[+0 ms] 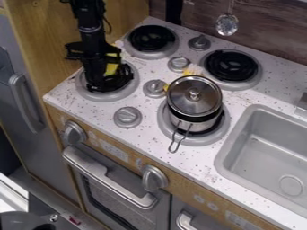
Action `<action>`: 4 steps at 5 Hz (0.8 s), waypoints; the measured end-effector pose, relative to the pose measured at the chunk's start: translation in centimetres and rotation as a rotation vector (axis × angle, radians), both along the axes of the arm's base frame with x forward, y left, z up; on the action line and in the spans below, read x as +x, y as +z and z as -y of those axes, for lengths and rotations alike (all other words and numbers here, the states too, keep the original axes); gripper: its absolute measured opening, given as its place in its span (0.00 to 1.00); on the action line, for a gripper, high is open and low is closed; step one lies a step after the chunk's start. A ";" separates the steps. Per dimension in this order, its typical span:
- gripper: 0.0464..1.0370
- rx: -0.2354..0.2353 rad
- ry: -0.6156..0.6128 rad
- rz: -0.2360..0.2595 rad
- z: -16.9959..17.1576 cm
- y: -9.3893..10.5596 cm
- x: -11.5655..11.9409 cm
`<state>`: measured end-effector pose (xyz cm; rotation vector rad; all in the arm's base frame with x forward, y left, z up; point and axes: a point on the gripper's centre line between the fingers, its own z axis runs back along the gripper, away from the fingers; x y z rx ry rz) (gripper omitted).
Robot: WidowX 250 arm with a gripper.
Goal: Put the yellow pepper on the bottom left burner
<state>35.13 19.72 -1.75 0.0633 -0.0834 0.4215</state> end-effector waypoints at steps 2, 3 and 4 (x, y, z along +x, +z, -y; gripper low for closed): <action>0.85 0.026 -0.074 -0.023 1.6 1.4 0.7; 0.96 0.058 -0.107 0.037 3.2 5.6 0.6; 0.96 0.033 -0.147 0.045 5.2 6.4 0.0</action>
